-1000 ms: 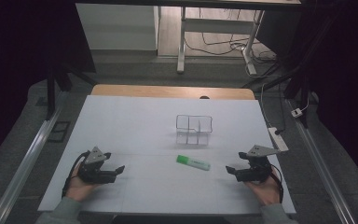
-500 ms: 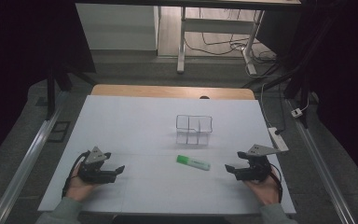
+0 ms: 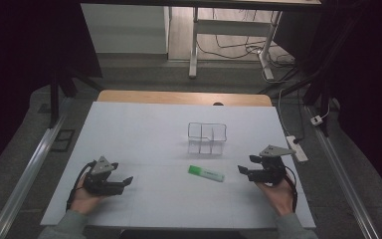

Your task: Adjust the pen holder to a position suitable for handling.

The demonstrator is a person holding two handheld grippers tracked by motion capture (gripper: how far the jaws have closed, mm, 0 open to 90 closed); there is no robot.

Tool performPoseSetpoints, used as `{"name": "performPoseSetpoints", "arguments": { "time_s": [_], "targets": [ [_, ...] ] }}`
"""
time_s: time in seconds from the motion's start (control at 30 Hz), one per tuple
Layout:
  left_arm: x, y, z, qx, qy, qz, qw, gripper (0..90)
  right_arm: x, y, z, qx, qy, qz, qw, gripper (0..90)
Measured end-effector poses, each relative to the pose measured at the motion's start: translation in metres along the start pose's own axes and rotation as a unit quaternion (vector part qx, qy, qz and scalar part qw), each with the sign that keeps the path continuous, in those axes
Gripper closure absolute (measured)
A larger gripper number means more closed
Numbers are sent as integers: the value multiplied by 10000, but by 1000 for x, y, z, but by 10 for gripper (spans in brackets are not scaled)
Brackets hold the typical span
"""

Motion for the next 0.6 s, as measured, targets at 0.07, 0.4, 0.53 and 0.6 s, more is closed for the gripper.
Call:
{"name": "performPoseSetpoints", "arguments": {
  "time_s": [0.07,0.4,0.53,0.6],
  "targets": [
    [0,0,0,3,9,0,10000,220,-1,5,-1,-36,-32,-14,10000,380],
    [-1,-1,1,-2,46,50,10000,220,-18,21,-8,-66,-258,173,9995,615],
    [-2,-2,1,-13,52,53,10000,220,-32,28,-9,-38,-302,276,9992,787],
    [-1,-2,1,-20,56,58,10000,220,-38,31,-10,-115,-258,293,9992,842]
  ]
}}
Point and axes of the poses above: each handheld gripper's, and its own axes: x roughly backward along the jaws, y roughly out of its top, z roughly to its left, the point moved 6 cm from there along -x, roughly forward along the jaws, and after that the axes turned 4 degrees about y, right-handed, at the moved point
